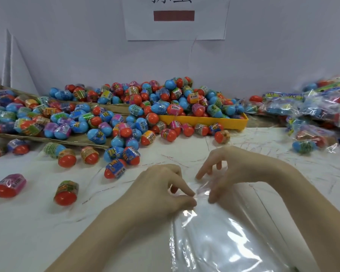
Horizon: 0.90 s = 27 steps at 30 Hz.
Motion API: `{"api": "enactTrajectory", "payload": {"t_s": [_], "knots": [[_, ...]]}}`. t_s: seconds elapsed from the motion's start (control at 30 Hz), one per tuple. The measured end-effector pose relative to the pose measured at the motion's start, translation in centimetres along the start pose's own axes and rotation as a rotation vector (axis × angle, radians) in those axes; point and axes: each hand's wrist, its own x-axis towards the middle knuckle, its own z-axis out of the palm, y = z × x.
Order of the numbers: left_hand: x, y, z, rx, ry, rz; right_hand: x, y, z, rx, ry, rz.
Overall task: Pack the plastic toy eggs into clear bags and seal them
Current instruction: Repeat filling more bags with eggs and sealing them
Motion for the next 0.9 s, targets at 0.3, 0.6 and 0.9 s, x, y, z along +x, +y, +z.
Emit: {"api": "enactTrajectory", "payload": {"t_s": [0.3, 0.6, 0.9], "knots": [[0.1, 0.7, -1.0, -0.563, 0.356, -0.07, -1.5, -0.6, -1.6, 0.512, 0.045, -0.252], [0.0, 1.1, -1.7, -0.909, 0.264, -0.141, -1.5, -0.4, -2.0, 0.829, 0.168, -0.393], [0.3, 1.2, -1.5, -0.883, 0.623, -0.183, -0.7, -2.5, -0.2, 0.821, 0.185, -0.259]]}}
